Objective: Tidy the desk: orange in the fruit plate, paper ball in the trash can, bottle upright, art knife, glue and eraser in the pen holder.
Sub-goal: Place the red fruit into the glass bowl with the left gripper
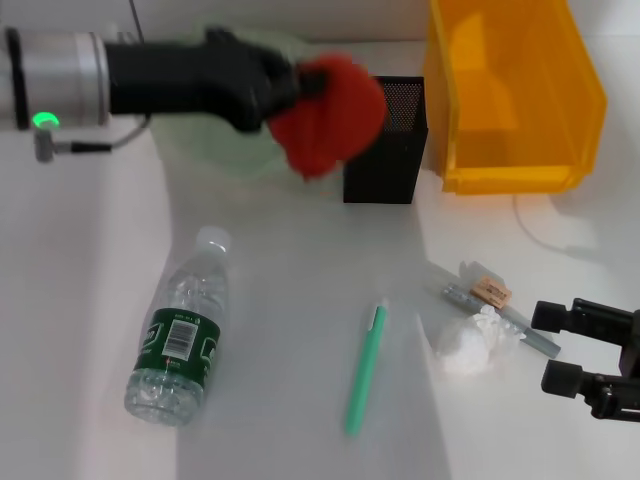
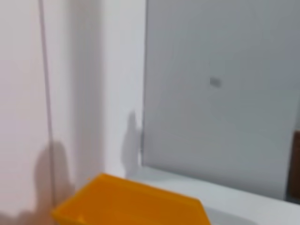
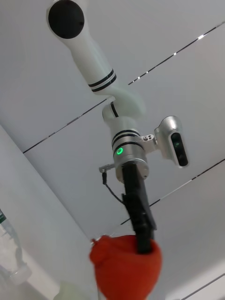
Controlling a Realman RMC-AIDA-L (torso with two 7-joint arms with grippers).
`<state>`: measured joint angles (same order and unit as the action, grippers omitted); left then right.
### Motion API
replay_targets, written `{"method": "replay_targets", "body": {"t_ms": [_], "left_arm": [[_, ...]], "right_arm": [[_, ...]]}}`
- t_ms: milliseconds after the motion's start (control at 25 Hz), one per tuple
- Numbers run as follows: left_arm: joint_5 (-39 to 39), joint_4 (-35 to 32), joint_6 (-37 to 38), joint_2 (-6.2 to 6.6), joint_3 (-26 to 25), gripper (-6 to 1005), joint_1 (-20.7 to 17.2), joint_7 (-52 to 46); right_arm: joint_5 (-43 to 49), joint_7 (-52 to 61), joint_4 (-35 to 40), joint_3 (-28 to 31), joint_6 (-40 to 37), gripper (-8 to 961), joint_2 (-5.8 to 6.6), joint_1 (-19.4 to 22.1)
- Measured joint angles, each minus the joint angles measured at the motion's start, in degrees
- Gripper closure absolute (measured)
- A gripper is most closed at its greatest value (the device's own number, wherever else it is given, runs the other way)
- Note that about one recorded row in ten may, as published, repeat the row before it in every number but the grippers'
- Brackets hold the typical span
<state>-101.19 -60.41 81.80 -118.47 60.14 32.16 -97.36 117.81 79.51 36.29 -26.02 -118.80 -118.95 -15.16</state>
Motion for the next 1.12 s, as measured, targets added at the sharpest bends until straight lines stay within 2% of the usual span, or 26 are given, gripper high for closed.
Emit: {"method": "replay_targets", "body": {"t_ms": [80, 120, 160, 280, 360, 400, 480, 680, 880, 1120], "left_arm": [[2.91, 0.93, -3.31, -0.01, -2.12, 939, 0.29, 2.47], [5.01, 2.23, -8.87, -0.01, -2.96, 939, 1.1, 3.95], [5.01, 2.23, -8.87, -0.01, -2.96, 938, 1.1, 3.95], [5.58, 5.52, -17.76, -0.01, -2.89, 938, 3.55, 4.91], [4.69, 8.06, -22.31, -0.01, -2.6, 938, 5.3, 5.14], [4.69, 8.06, -22.31, -0.01, -2.6, 938, 5.3, 5.14], [1.67, 13.09, -30.12, -0.01, -2.48, 938, 8.53, 4.86], [-2.02, 17.5, -35.92, -0.1, -2.49, 942, 10.95, 4.04], [-2.38, 18.04, -39.53, -0.21, -2.65, 852, 9.94, 2.21], [-1.97, 17.15, -38.46, -0.03, -3.16, 603, 7.73, 2.12]], "right_arm": [[-0.05, 0.0, 0.0, 0.0, -0.01, 161, -0.01, -0.06], [-0.09, 0.01, -0.01, 0.0, -0.03, 162, -0.02, -0.19], [-0.09, 0.01, -0.01, 0.0, -0.03, 162, -0.02, -0.19], [-0.12, -0.24, -0.47, 0.0, -0.03, 163, -0.04, -0.61], [-0.13, -0.7, -1.01, 0.01, -0.03, 163, -0.05, -0.88], [-0.13, -1.14, -1.68, 0.0, -0.03, 164, -0.05, -1.19], [-0.13, -1.32, -1.94, 0.0, -0.02, 164, -0.05, -1.33], [-0.13, -1.52, -2.21, 0.0, 0.0, 165, -0.05, -1.6], [-0.13, -1.55, -2.2, 0.0, 0.05, 167, -0.05, -1.63], [-0.13, -1.55, -2.19, 0.25, 0.06, 168, -0.09, -1.96]]}}
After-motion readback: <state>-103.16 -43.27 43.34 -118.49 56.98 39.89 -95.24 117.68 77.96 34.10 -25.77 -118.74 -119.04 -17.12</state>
